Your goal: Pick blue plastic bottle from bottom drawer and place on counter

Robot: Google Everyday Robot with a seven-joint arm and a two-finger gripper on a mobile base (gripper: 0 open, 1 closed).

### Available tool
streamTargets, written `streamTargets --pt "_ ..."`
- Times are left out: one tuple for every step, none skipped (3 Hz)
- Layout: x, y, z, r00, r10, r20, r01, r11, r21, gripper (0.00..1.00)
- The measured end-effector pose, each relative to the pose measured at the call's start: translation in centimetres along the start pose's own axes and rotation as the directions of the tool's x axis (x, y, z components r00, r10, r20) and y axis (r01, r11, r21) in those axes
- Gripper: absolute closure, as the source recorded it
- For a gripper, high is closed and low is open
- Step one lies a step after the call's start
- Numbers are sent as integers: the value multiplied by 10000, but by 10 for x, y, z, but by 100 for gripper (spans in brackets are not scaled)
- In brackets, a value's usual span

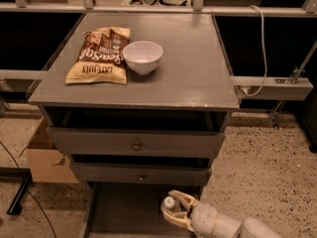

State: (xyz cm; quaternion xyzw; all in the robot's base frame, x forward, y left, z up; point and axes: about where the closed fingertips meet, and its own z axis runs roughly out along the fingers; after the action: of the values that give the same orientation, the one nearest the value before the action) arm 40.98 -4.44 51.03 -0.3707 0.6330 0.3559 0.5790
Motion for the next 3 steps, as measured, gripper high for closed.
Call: streamTargets --pt "-16 -2 4 9997 39 -255 -45 9998 -211 100" --pt "-45 -1 12 9986 22 -531 -53 9982 -590 100" --pt "-74 -2 19 9973 -178 -708 115 9959 -894 100"
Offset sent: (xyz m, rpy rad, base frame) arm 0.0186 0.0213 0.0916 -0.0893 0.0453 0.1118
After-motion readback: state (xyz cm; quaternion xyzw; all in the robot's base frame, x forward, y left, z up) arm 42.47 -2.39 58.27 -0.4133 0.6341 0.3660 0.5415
